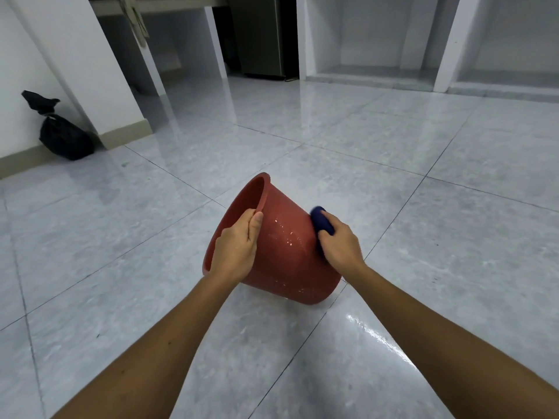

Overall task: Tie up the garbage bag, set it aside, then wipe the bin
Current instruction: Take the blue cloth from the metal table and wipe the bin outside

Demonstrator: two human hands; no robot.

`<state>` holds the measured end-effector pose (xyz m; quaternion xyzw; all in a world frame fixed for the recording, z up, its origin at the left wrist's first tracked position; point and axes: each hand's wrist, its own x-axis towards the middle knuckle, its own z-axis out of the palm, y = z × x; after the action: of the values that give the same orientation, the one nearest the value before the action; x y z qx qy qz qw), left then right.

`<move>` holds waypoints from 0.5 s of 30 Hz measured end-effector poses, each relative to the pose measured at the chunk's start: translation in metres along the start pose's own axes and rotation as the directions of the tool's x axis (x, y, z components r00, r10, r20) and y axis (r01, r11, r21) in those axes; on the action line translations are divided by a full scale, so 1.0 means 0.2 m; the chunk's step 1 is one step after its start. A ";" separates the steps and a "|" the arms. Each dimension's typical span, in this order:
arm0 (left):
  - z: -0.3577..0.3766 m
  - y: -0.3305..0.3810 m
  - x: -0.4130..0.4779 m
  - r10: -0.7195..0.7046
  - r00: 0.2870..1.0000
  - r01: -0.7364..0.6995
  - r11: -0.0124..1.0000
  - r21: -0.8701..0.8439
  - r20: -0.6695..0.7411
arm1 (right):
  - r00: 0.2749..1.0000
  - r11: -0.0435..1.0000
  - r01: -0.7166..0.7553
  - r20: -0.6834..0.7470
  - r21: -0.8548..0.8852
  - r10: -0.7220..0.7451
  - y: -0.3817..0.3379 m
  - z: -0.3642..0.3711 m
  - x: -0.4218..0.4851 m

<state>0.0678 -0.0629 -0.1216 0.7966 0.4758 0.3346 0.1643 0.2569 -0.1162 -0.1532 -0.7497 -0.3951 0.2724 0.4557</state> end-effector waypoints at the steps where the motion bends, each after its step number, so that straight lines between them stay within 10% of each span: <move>1: 0.01 0.02 0.00 0.009 1.000 -0.009 1.000 0.012 0.009 | 0.996 0.996 -0.084 -0.010 -0.012 0.084 0.01 -0.02 0.01; 4: 0.03 0.08 0.03 0.035 0.999 -0.035 0.999 0.035 0.021 | 0.996 0.996 -0.091 0.015 0.022 0.090 -0.04 -0.05 0.03; 9: 0.04 0.19 0.10 -0.031 0.997 0.049 0.970 -0.238 0.076 | 0.949 0.952 0.305 0.074 0.035 -0.307 -0.11 -0.04 -0.03; 15: -0.02 -0.02 -0.08 0.107 0.988 -0.113 0.992 0.051 0.108 | 0.992 0.992 -0.126 -0.015 0.007 0.126 0.07 -0.16 -0.01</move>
<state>0.0584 -0.0755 -0.1272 0.8425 0.4312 0.2873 0.1477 0.2844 -0.1367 -0.1519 -0.7738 -0.3428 0.2960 0.4429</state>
